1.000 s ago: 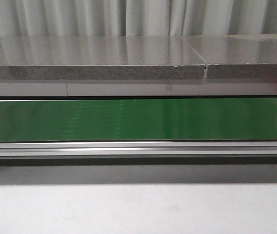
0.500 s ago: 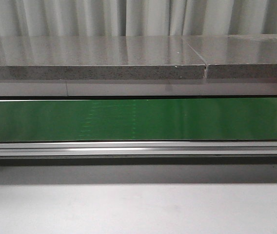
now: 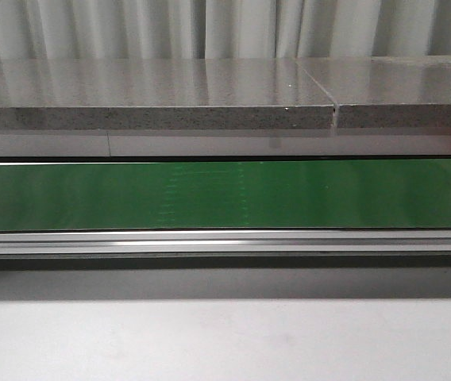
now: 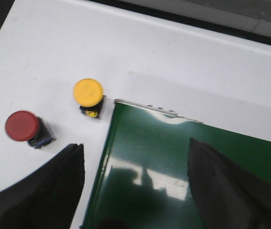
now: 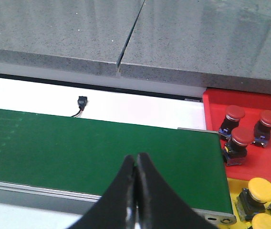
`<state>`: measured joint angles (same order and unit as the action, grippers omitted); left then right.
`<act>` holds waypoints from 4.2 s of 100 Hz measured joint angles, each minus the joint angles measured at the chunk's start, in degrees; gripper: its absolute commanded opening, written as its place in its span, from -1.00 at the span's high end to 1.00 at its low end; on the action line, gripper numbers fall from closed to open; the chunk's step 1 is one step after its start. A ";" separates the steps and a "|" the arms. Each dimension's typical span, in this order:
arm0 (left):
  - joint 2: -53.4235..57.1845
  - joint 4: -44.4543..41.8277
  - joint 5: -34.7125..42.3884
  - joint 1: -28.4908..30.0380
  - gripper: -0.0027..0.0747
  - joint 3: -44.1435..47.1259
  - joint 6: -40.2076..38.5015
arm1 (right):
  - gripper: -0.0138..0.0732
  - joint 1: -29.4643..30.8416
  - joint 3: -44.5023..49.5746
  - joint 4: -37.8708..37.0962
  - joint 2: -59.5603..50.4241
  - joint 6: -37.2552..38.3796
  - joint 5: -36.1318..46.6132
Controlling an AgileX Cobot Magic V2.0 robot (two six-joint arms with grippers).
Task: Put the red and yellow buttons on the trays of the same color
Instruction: 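Grasp a red push-button from the cluster with the left gripper, then carry the held red push-button over the belt's near end with the left gripper, then lower the red button onto the belt and open the left gripper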
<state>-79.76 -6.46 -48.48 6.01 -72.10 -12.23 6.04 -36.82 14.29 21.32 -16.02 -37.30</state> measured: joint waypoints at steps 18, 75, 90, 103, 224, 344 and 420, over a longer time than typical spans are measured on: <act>-3.50 3.03 -3.79 8.74 -0.26 -0.09 0.00 | 0.83 0.00 0.00 0.00 0.00 0.00 0.00; -18.02 4.89 -5.06 17.77 -0.26 -0.22 0.00 | 0.83 0.00 0.00 0.00 0.00 0.00 0.00; -21.07 4.99 -4.59 17.77 -0.26 -1.40 0.00 | 0.83 0.00 0.00 0.00 0.00 0.00 0.00; -23.42 5.12 -4.21 17.77 -0.26 -4.40 0.00 | 0.83 0.00 0.00 0.00 0.00 0.00 0.00; -35.31 3.70 -7.41 17.77 0.50 -16.91 0.39 | 0.83 0.00 0.00 0.00 0.00 0.00 0.00; -11.23 8.83 -9.17 3.51 0.50 -6.11 8.60 | 0.83 0.00 0.00 0.00 0.00 0.00 0.00; -16.05 8.98 -7.63 1.62 -0.01 -6.11 8.60 | 0.83 0.00 0.00 0.00 0.00 0.00 0.00</act>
<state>-95.81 2.52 -56.11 7.63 -78.21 -3.63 6.04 -36.82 14.29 21.32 -16.02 -37.30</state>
